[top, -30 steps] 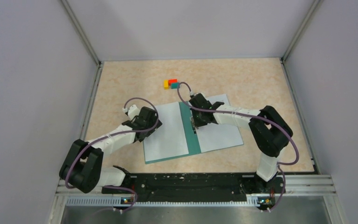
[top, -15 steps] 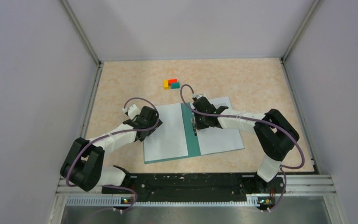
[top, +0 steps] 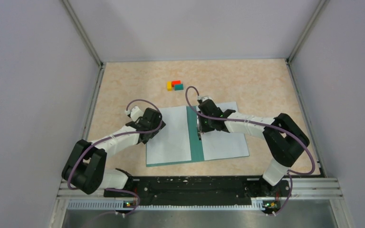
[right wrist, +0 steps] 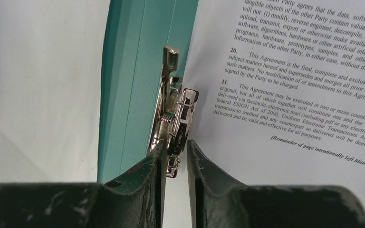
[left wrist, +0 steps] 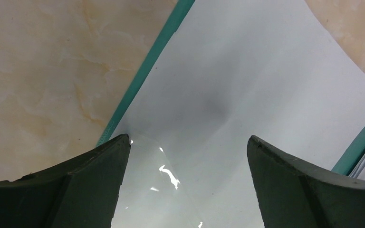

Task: Put the files into the folder

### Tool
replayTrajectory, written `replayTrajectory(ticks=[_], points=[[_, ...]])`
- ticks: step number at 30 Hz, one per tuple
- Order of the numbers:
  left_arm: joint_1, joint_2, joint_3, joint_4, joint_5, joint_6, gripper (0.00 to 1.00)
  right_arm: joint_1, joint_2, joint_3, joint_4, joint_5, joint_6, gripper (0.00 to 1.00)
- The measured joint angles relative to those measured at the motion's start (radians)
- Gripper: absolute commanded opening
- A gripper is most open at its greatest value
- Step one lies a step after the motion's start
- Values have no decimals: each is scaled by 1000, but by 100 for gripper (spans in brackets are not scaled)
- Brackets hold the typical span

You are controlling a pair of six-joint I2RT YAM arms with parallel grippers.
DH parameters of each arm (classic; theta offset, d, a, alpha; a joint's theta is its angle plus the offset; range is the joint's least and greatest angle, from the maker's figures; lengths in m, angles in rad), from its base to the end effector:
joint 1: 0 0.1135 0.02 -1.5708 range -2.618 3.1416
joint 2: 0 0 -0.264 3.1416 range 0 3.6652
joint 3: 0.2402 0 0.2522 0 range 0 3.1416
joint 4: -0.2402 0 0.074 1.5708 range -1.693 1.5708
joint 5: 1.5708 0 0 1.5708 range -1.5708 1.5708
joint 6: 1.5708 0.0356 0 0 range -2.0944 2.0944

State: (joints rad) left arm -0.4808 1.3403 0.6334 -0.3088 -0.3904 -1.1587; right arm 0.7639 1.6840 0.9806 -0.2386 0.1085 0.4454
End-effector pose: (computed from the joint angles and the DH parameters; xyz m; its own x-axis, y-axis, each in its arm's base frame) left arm 0.2202 -0.0996 0.1662 -0.5308 -0.6788 -0.5074 -0.5903 0.7257 -0.3534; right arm 0.2480 0.2323 0.1747 -0.8035 -0.1766 -0.5685 -0.3275 0.9286 0.1744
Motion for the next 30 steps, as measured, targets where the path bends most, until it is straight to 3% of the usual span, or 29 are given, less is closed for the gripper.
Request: replayTrajectory(ticks=[30], points=[[0, 11, 7, -6, -12, -22, 98, 29, -25, -1, -14, 30, 4, 14]])
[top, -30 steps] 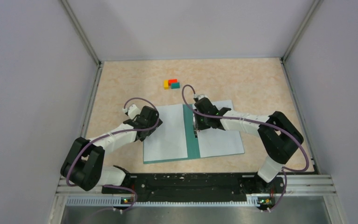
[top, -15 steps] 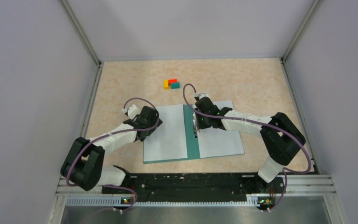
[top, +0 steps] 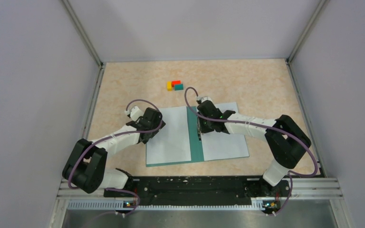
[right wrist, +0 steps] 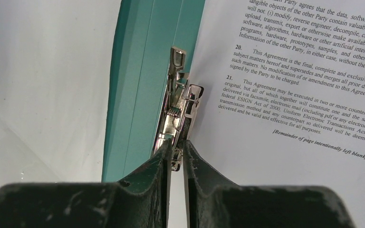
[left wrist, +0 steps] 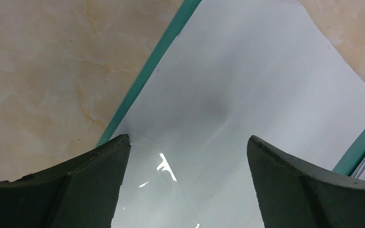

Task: Put the files into the folder

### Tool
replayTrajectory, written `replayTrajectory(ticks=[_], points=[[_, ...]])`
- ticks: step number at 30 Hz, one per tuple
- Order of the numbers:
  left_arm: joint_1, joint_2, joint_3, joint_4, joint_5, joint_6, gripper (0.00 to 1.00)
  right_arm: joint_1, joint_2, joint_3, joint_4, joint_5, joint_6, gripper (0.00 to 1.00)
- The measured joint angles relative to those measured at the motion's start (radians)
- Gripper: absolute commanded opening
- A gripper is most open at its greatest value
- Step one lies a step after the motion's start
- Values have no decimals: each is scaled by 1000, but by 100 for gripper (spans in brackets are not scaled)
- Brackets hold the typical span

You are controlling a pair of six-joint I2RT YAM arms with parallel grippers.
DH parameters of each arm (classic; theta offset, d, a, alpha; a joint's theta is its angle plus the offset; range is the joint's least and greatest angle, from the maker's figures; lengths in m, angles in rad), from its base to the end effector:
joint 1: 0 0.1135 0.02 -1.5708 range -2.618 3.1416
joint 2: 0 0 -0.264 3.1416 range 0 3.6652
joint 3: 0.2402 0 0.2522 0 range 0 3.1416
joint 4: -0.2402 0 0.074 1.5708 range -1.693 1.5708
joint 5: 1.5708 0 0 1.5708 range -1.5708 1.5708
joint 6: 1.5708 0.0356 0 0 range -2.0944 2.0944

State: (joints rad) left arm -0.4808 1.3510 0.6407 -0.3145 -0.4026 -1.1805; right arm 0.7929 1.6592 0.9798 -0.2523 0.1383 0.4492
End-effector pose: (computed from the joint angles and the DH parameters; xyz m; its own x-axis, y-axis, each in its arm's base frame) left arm 0.2216 -0.0999 0.1657 -0.5150 -0.6910 -0.5072 -0.6075 0.7117 -0.3528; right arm 0.2398 0.2364 0.1815 -0.7887 -0.1878 -0.5854 -0.3390 0.9272 0.1593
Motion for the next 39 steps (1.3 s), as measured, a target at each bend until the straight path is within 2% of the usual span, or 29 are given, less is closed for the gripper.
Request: replayTrajectory(ticks=[13, 26, 32, 39], points=[[0, 1, 0, 0, -4, -11, 98, 27, 2, -19, -19, 16, 17, 12], [0, 20, 14, -1, -10, -17, 98, 37, -11, -79, 31, 24, 38, 11], [0, 22, 17, -2, -10, -16, 98, 40, -89, -72, -53, 58, 43, 17], [0, 24, 18, -2, -11, -16, 98, 108, -153, 54, -185, 132, 42, 17]])
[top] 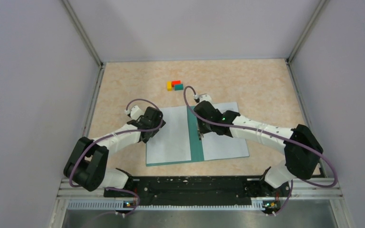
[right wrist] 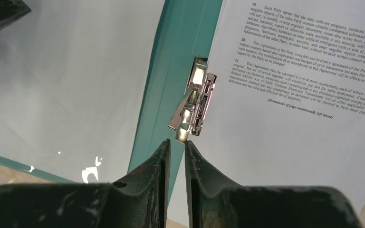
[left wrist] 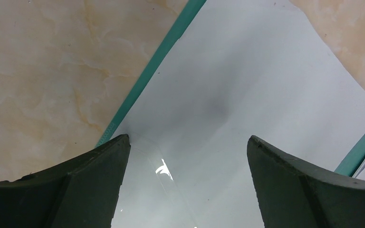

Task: Put the files into the folder

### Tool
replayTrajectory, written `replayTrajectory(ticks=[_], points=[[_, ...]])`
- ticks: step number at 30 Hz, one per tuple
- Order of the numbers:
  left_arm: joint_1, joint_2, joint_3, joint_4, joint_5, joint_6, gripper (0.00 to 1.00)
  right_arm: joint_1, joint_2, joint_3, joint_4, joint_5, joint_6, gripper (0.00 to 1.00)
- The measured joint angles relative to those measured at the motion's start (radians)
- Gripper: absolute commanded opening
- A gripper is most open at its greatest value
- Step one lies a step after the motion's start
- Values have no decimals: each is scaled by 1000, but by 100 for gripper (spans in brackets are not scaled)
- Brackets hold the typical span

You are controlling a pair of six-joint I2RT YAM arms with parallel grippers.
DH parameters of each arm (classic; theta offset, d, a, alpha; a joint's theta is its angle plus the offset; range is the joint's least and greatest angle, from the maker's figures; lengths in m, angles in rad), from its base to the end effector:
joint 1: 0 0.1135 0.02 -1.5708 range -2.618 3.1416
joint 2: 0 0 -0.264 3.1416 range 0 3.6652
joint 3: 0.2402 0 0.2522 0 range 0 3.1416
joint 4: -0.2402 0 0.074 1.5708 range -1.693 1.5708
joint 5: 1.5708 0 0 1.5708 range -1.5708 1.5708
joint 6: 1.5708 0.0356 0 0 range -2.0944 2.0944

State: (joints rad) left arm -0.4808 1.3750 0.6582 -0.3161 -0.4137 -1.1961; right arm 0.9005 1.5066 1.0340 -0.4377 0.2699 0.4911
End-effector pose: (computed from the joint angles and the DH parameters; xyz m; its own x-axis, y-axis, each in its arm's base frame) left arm 0.2259 -0.1017 0.1652 -0.5028 -0.6988 -0.5088 -0.6204 0.7016 -0.3504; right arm 0.2031 0.2409 0.2333 -0.7408 -0.2029 -0.6403 -0.3450 0.9328 0.1037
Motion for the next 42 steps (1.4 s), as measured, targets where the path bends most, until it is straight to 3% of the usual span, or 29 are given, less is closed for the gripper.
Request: replayTrajectory(ticks=[14, 42], points=[[0, 0, 0, 0, -1, 0, 98, 59, 174, 179, -126, 74, -43, 14], [0, 0, 0, 1, 0, -2, 98, 79, 230, 212, -160, 121, -65, 10]])
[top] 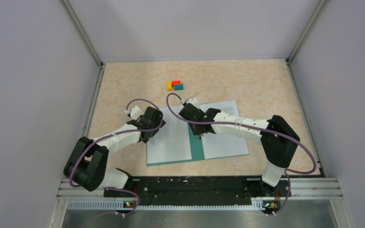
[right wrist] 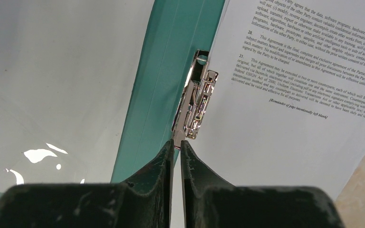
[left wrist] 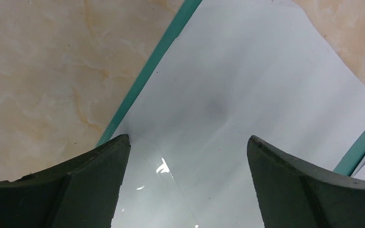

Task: Put the files into the folder

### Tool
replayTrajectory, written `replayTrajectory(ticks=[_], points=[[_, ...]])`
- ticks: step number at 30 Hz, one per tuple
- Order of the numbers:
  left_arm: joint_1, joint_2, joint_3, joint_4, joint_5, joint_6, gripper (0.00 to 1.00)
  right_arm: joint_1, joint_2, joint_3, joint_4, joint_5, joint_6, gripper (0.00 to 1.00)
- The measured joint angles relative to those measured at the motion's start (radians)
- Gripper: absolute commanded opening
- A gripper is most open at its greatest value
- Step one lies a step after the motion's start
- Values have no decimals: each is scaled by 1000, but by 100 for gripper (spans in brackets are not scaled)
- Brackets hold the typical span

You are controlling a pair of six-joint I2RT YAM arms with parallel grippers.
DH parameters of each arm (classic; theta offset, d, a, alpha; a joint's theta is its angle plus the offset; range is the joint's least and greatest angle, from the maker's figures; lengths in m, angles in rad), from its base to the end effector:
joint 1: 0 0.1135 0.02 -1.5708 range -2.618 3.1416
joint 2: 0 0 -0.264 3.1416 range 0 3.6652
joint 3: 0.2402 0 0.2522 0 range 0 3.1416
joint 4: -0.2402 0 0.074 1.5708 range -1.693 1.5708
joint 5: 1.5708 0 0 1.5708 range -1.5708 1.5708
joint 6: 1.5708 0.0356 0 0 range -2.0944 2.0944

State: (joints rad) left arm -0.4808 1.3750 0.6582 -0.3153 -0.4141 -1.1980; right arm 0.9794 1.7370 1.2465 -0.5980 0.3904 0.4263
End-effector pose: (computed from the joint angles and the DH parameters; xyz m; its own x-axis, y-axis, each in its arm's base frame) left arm 0.2260 -0.1017 0.1653 -0.5011 -0.7002 -0.5085 -0.6212 0.7001 -0.3520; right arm 0.2106 0.2893 0.2167 -0.7265 -0.3959 -0.5617 -0.4051 0.9070 -0.1152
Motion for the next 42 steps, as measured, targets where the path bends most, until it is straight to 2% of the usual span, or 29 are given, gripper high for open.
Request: replayTrajectory(ticks=[42], points=[[0, 6, 0, 12, -4, 0, 98, 0, 51, 64, -39, 9, -26, 9]])
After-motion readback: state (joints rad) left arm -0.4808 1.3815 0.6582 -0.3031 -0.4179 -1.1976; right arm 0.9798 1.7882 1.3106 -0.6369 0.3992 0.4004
